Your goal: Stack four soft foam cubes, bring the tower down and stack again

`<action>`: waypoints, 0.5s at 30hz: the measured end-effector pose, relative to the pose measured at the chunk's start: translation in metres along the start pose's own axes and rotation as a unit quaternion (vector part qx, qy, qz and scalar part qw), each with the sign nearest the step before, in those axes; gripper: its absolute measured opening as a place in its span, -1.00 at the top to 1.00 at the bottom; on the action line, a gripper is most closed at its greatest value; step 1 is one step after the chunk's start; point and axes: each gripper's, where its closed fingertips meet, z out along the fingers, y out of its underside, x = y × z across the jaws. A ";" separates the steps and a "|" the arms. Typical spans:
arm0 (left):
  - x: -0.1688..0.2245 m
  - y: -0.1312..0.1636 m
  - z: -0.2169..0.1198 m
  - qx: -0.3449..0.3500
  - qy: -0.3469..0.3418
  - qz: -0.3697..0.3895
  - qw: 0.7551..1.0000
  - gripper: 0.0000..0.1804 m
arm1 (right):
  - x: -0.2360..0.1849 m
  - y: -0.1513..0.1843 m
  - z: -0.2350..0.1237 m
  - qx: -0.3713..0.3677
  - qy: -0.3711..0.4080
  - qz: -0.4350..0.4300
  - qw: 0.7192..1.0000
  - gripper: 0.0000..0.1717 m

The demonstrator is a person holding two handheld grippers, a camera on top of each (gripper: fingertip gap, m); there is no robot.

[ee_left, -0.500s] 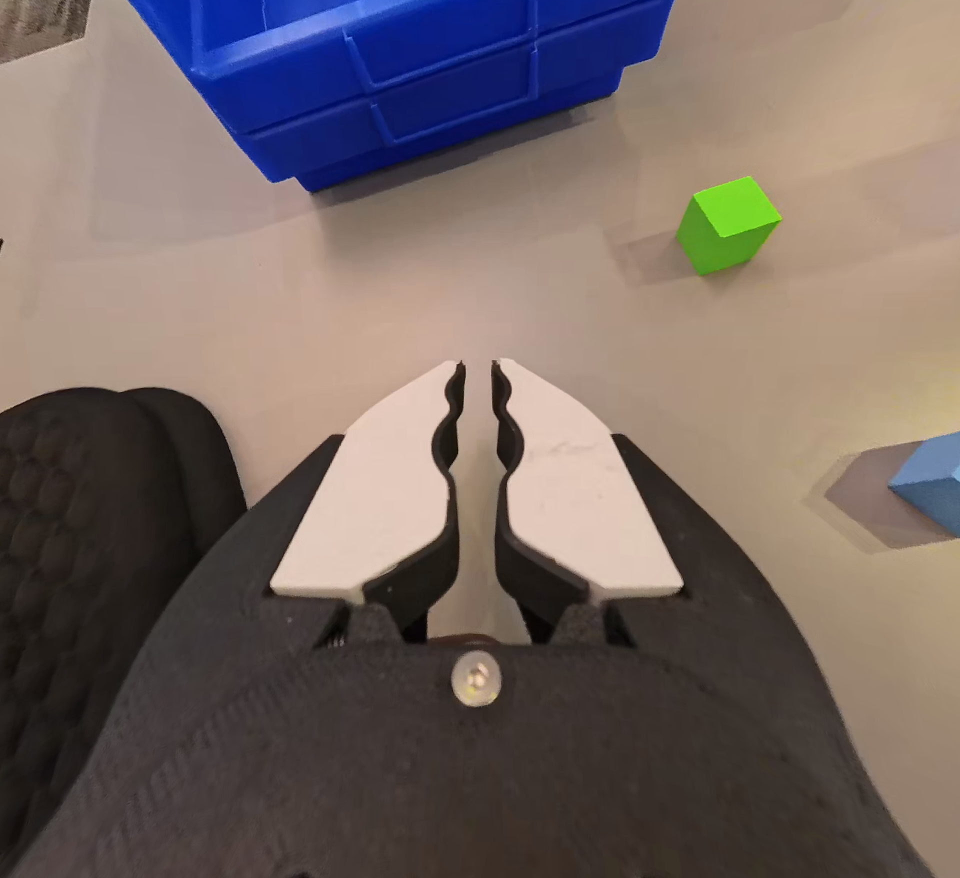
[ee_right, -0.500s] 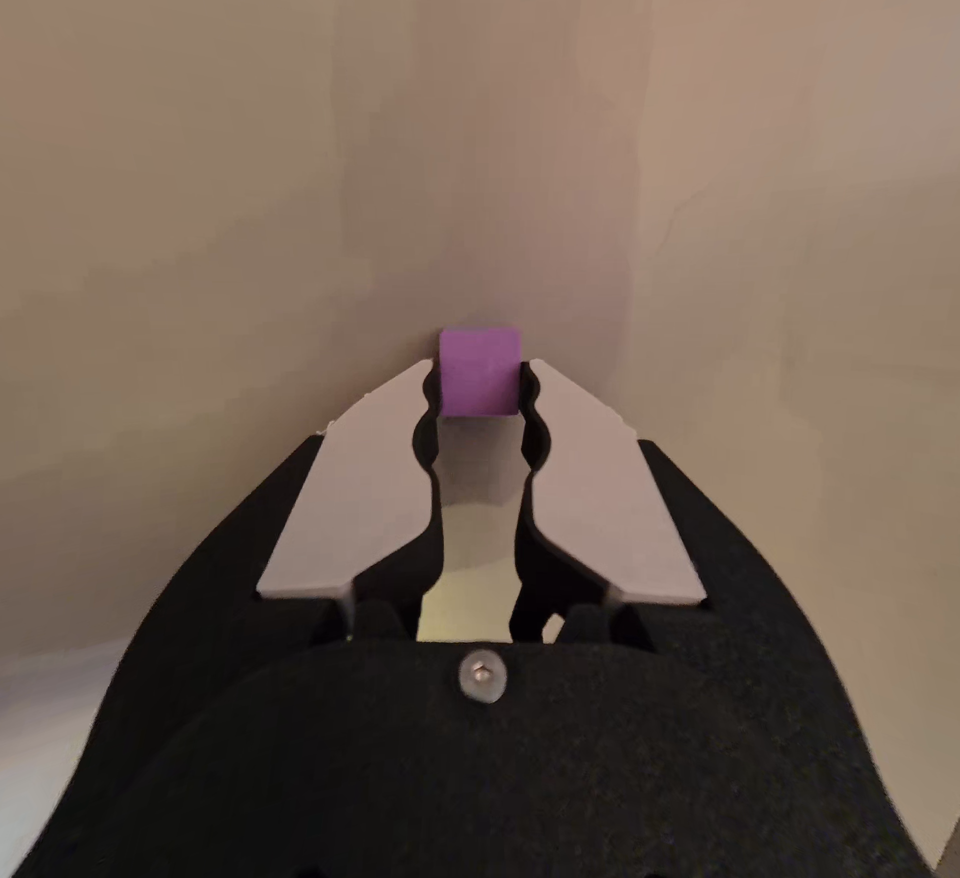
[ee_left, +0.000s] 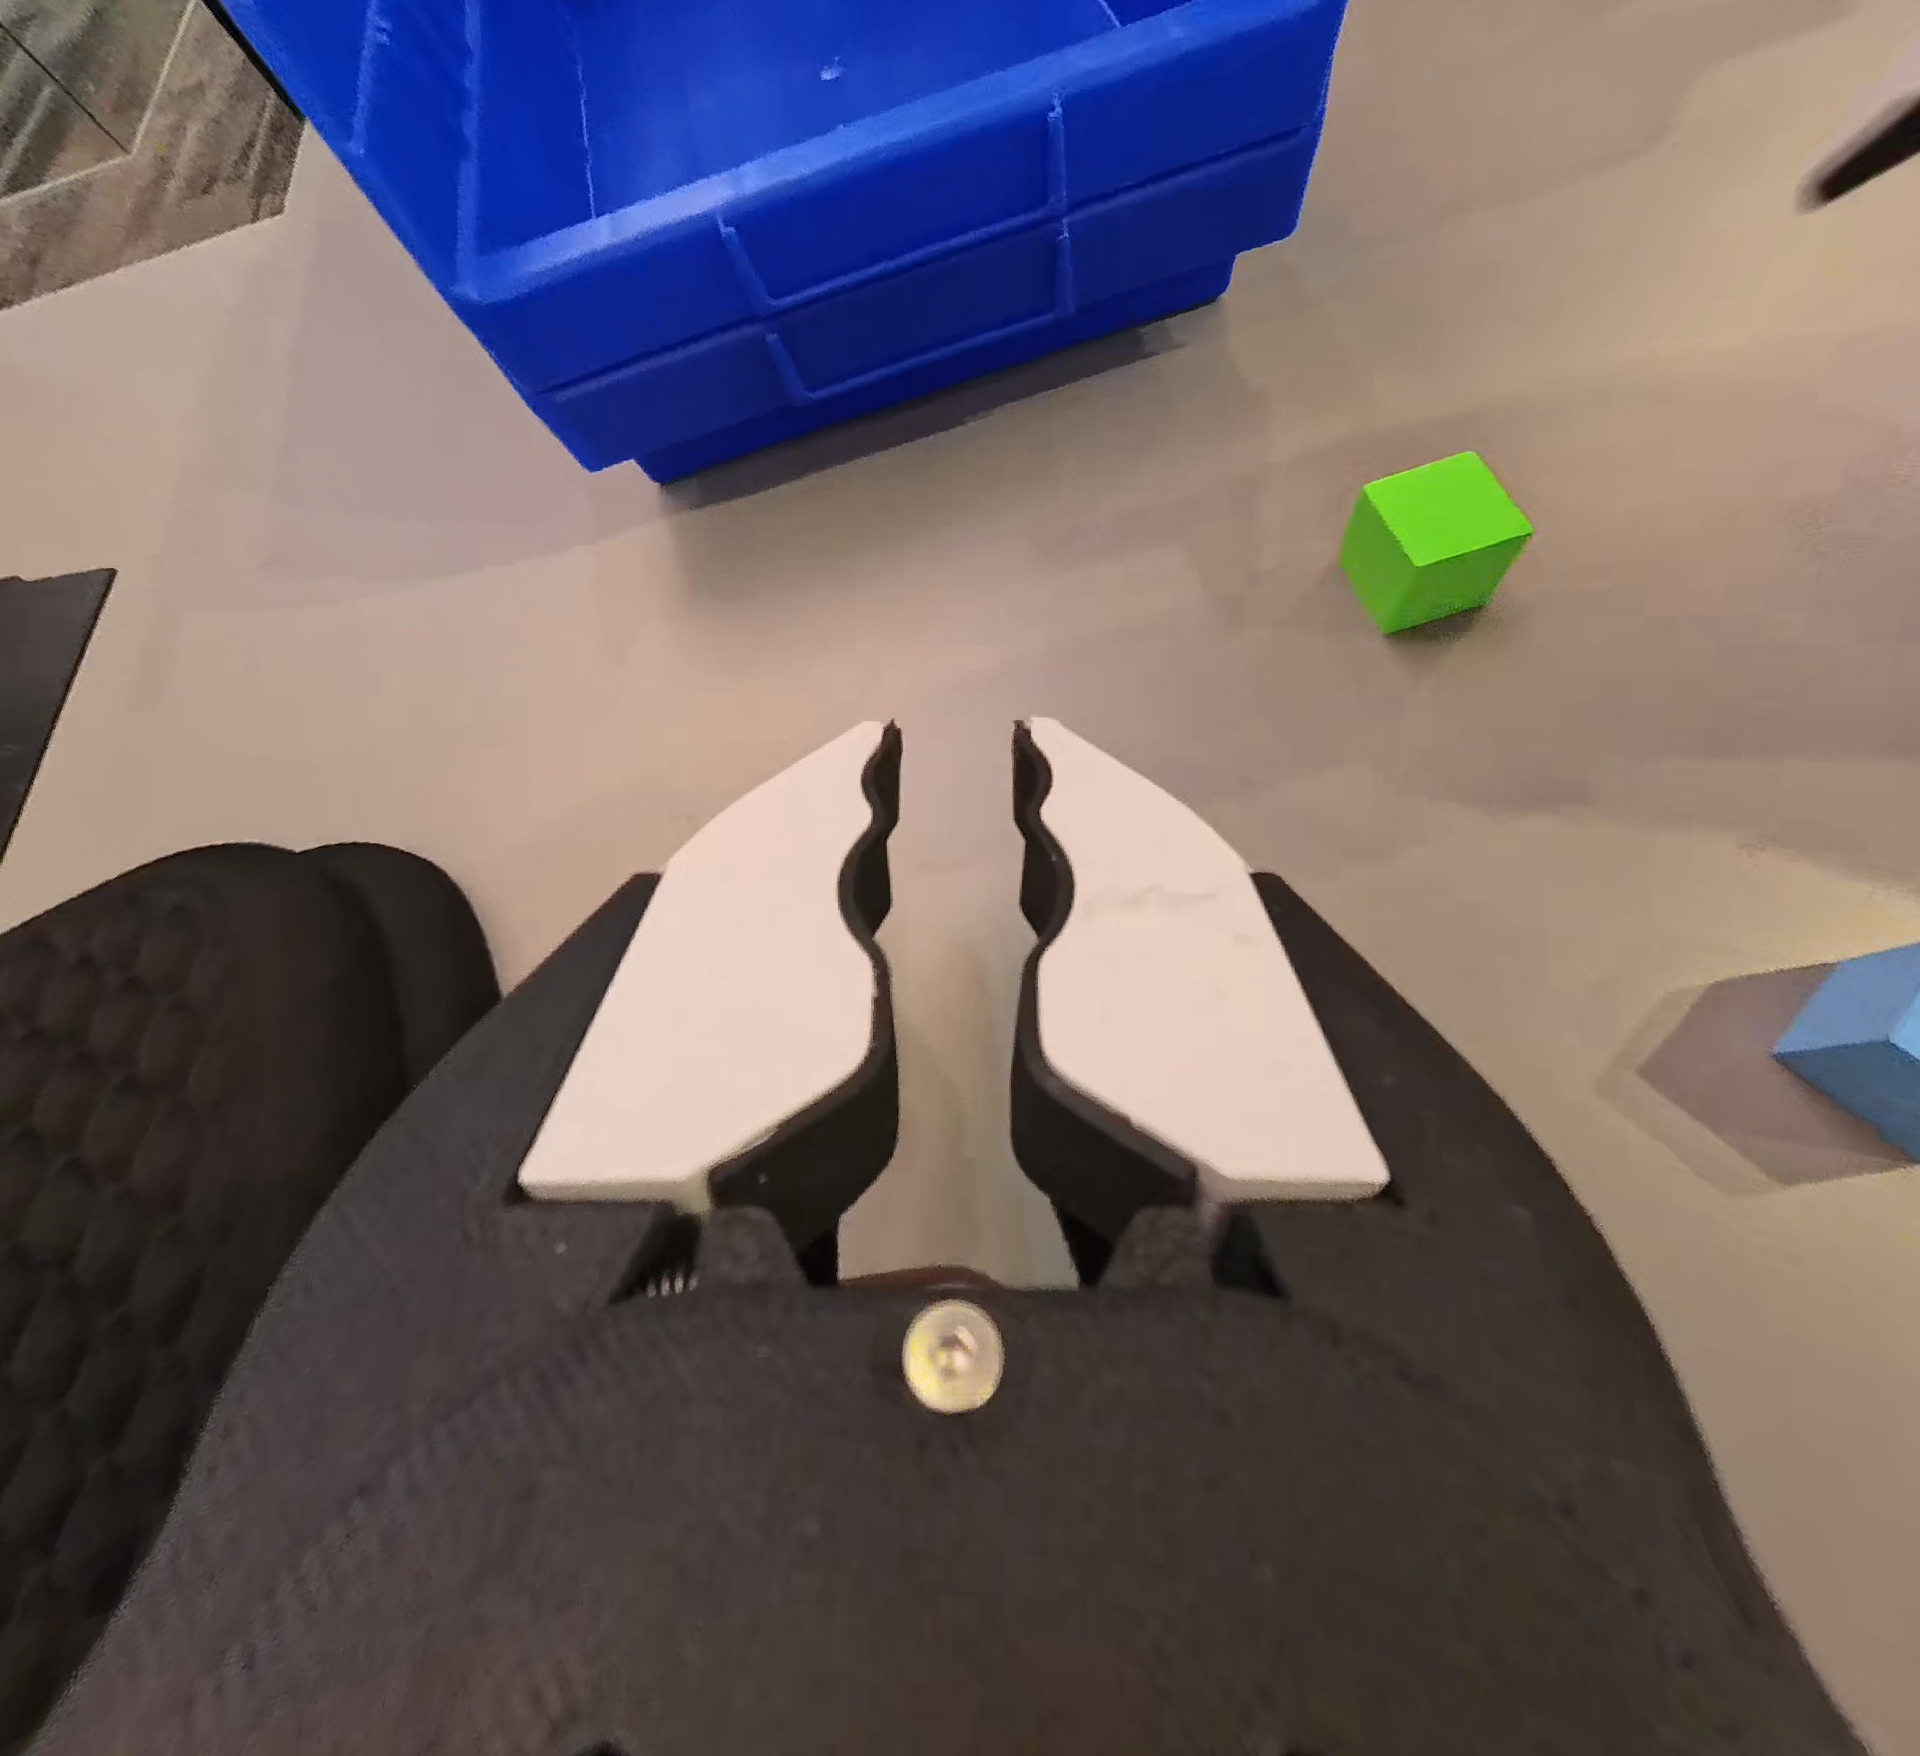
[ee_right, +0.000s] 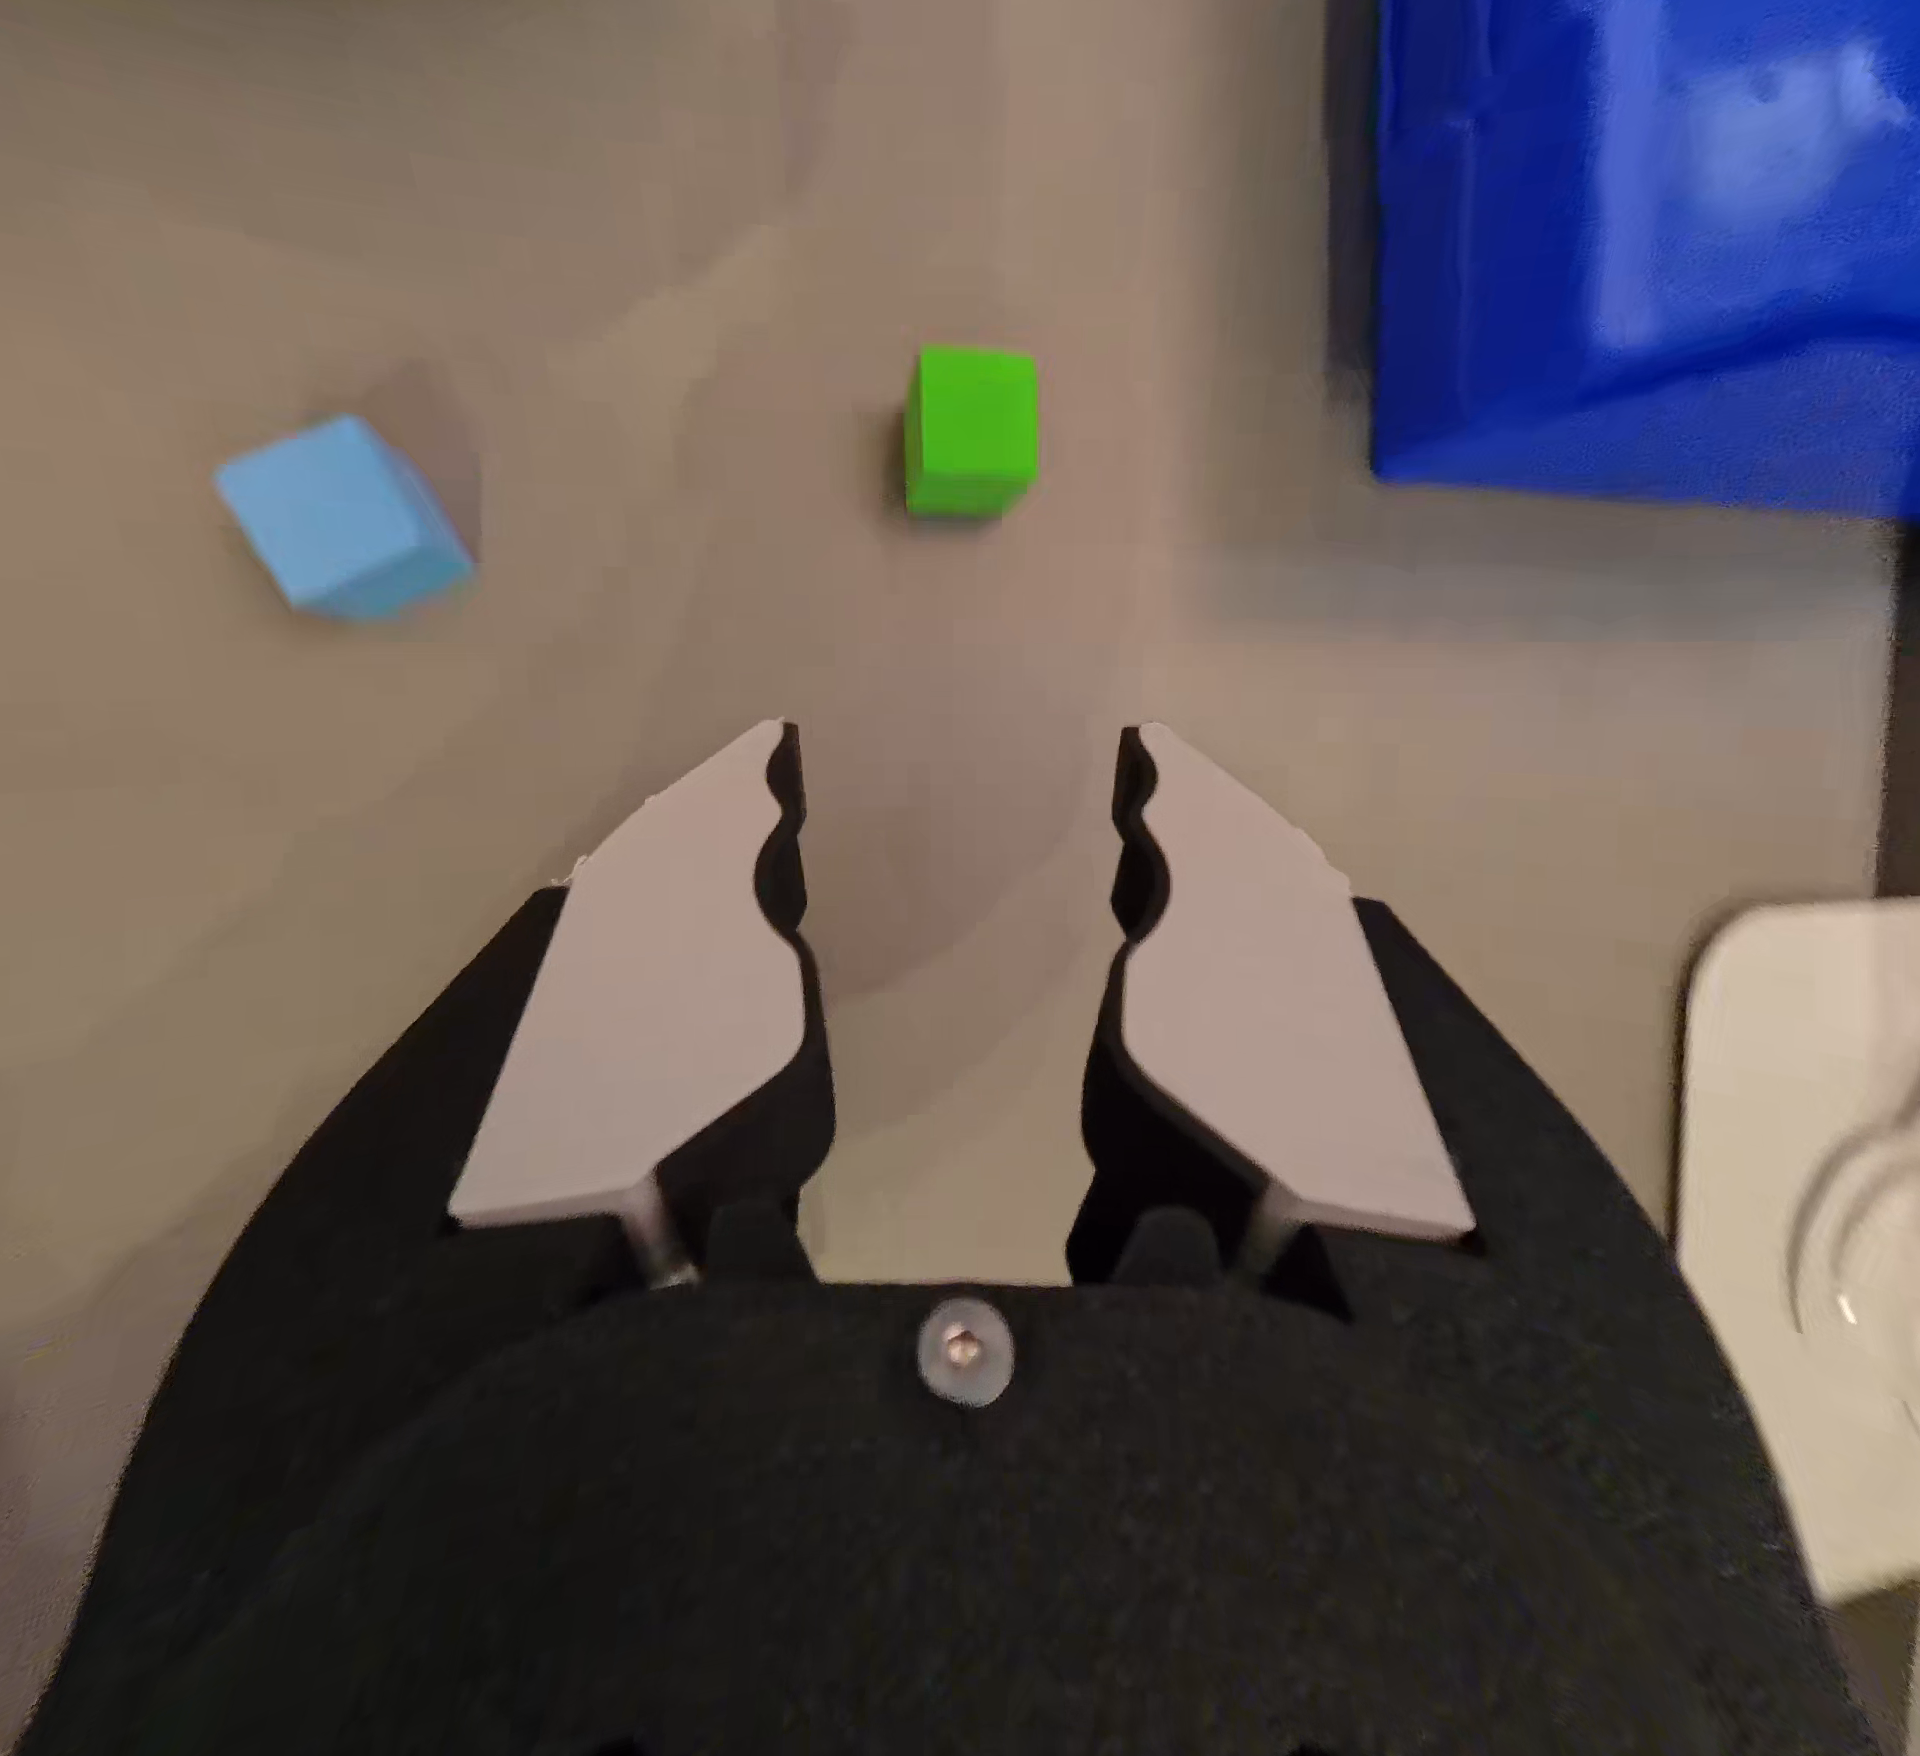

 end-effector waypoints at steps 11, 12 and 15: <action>0.002 0.000 -0.002 0.009 0.019 -0.016 1.000 0.77 | 0.001 -0.041 0.068 -0.012 -0.038 0.012 0.999 0.69; 0.003 0.000 -0.002 0.009 0.021 -0.015 1.000 0.77 | 0.003 -0.041 0.068 -0.014 -0.036 0.011 0.999 0.69; 0.007 -0.002 -0.003 0.011 0.024 -0.008 1.000 0.77 | 0.005 -0.039 0.055 -0.010 -0.028 0.012 0.999 0.69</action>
